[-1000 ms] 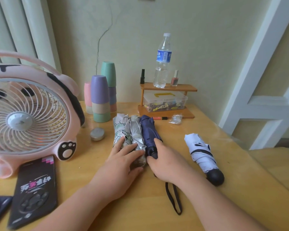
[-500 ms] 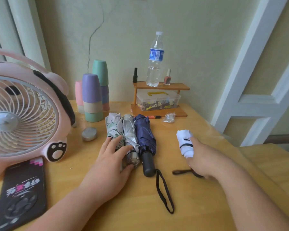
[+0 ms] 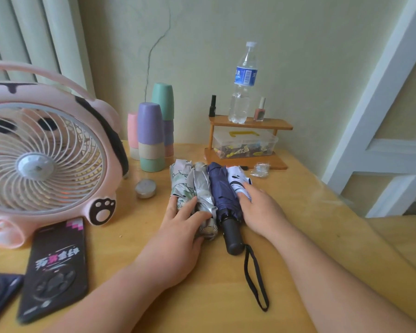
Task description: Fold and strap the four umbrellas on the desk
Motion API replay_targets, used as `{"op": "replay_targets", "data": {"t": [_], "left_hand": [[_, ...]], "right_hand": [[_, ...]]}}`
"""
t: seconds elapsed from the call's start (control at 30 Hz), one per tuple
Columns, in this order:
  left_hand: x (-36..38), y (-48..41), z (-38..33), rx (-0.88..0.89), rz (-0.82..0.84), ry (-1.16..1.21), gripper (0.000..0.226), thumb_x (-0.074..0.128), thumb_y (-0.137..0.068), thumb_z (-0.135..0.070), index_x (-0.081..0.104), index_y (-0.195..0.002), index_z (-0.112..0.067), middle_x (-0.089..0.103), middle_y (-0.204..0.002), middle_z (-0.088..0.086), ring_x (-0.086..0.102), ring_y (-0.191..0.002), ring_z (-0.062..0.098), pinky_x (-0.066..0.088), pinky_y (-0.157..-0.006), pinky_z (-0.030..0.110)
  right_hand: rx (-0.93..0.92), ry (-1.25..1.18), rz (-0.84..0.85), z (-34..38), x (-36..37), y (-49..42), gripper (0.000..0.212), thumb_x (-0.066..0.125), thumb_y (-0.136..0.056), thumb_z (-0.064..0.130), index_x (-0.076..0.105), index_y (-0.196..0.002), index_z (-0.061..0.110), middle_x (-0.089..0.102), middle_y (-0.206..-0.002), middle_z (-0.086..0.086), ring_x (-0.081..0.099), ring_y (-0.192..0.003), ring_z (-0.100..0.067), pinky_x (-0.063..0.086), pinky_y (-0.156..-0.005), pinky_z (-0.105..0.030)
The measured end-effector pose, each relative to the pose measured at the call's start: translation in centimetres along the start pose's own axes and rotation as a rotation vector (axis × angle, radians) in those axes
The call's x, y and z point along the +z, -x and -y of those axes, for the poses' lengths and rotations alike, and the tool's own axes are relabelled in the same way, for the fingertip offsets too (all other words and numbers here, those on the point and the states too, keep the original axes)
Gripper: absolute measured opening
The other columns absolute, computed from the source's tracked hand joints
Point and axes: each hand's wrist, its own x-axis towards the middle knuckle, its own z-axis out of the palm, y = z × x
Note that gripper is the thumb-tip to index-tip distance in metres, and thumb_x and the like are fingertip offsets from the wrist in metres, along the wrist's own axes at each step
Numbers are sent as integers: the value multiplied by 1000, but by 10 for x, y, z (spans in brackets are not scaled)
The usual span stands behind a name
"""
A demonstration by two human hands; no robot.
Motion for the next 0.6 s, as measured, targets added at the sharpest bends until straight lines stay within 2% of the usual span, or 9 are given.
{"op": "replay_targets", "data": {"t": [0.1, 0.23, 0.33, 0.47, 0.53, 0.6], "left_hand": [[0, 0, 0, 13, -16, 1, 49, 52, -102, -24, 40, -147, -41, 15, -166, -15, -9, -156, 29, 9, -125, 34], [-3, 1, 2, 40, -50, 40, 45, 58, -100, -29, 47, -143, -37, 30, -162, -13, 0, -157, 31, 4, -124, 32], [-7, 5, 1, 40, -52, 4, 44, 58, -100, -32, 49, -142, -33, 32, -160, -12, 3, -157, 30, 3, -125, 31], [-8, 11, 3, 60, -55, -34, 45, 61, -98, -31, 51, -142, -26, 32, -160, -10, 3, -157, 31, 2, -123, 27], [-7, 14, 5, 56, -52, -9, 49, 65, -96, -32, 51, -143, -26, 30, -161, -10, 6, -157, 27, 6, -125, 31], [-8, 20, 6, 48, -78, 33, 60, 72, -90, -36, 48, -144, -28, 28, -162, -5, 18, -155, 23, 20, -125, 35]], "right_hand": [[-1, 50, 68, 2, -8, 12, 56, 30, -107, 50, 28, -158, 26, 40, -157, -6, 43, -140, -30, 40, -109, -43], [-1, 163, 131, 9, -19, 42, 56, 36, -103, 56, 34, -150, 25, 46, -147, -9, 44, -136, -31, 42, -107, -45], [-2, 273, 127, 14, -23, 72, 56, 37, -102, 58, 37, -148, 26, 46, -142, -6, 46, -132, -29, 44, -103, -42], [-94, 260, 79, 13, -18, 99, 52, 32, -104, 55, 43, -147, 28, 49, -144, 0, 40, -135, -24, 39, -105, -38], [-115, 228, 108, 13, -18, 103, 58, 35, -102, 59, 37, -153, 30, 46, -150, 3, 36, -140, -21, 37, -109, -39], [-153, 222, 125, 12, -23, 106, 67, 43, -97, 65, 34, -154, 32, 46, -150, 8, 37, -142, -17, 39, -110, -38]]}}
